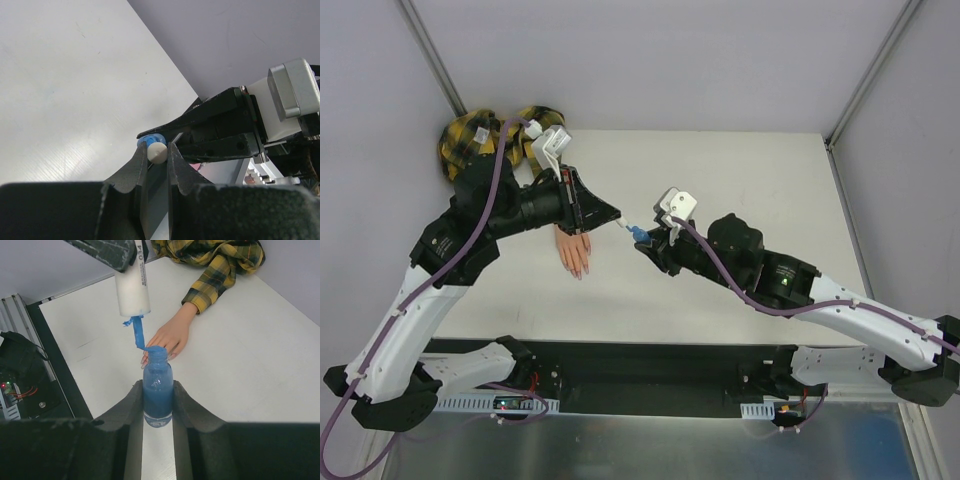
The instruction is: Paint the nails
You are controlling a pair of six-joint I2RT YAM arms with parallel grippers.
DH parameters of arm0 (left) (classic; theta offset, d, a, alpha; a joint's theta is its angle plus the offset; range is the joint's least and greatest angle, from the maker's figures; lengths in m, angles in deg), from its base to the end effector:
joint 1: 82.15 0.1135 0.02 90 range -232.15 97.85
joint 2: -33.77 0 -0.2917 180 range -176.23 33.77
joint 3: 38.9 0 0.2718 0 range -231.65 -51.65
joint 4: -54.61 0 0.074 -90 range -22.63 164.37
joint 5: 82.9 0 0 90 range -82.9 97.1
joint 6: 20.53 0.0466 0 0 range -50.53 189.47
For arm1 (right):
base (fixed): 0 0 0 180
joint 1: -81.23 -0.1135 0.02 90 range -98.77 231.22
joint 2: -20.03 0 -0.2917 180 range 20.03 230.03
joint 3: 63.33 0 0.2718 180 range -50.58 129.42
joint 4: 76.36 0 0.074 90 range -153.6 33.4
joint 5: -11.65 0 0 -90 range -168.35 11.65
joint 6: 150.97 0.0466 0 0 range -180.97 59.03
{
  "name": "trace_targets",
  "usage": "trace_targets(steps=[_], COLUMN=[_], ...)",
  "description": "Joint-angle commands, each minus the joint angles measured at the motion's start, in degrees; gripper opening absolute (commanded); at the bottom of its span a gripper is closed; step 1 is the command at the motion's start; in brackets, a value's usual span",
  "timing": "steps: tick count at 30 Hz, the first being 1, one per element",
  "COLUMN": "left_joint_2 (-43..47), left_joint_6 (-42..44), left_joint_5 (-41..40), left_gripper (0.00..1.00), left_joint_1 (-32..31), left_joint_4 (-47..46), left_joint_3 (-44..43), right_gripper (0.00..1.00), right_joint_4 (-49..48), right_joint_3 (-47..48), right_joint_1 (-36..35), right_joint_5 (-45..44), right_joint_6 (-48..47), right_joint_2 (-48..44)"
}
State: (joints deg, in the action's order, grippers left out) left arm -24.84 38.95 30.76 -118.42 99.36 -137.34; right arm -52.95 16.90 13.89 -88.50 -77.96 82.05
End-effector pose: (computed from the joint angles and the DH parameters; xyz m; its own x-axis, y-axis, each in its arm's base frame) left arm 0.1446 -0.1293 0.5266 -0.4985 -0.2112 -0.8408 0.7094 0.4582 -0.5356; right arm 0.1080 0.2374 0.4452 0.2123 -0.2381 -0.9478 -0.8143 0.4931 -0.3063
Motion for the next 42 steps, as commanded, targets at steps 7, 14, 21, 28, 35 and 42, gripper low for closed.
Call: trace_targets(steps=[7,14,21,28,35,42], left_joint_2=[1.13,1.92,3.15,4.46,5.70,4.91], left_joint_6=[0.99,1.61,1.52,0.64,-1.64,-1.64], left_joint_5=[1.48,-1.77,-5.20,-9.84,-17.93,-27.25], left_gripper=[0.00,0.00,0.00,0.00,0.00,0.00], left_joint_1=[0.32,0.32,0.41,0.41,2.25,4.45], left_joint_4=[-1.93,-2.02,-2.02,-1.93,-1.58,-2.80], left_joint_3=[-0.53,-0.62,-0.18,2.98,17.73,30.49], right_gripper=[0.00,0.00,0.00,0.00,0.00,0.00], right_joint_4=[-3.71,-3.71,-4.32,-7.57,-17.93,-23.66], right_joint_3=[1.34,0.63,-1.21,-5.69,-12.28,-7.02], right_joint_1=[0.36,0.45,0.71,1.85,7.99,14.33], right_joint_5=[0.84,0.75,-0.13,-0.66,0.92,2.59], right_joint_6=[1.00,1.17,1.52,0.65,-4.27,-7.52], right_joint_2=[-0.76,-0.93,-2.43,-6.47,-12.79,-9.47])
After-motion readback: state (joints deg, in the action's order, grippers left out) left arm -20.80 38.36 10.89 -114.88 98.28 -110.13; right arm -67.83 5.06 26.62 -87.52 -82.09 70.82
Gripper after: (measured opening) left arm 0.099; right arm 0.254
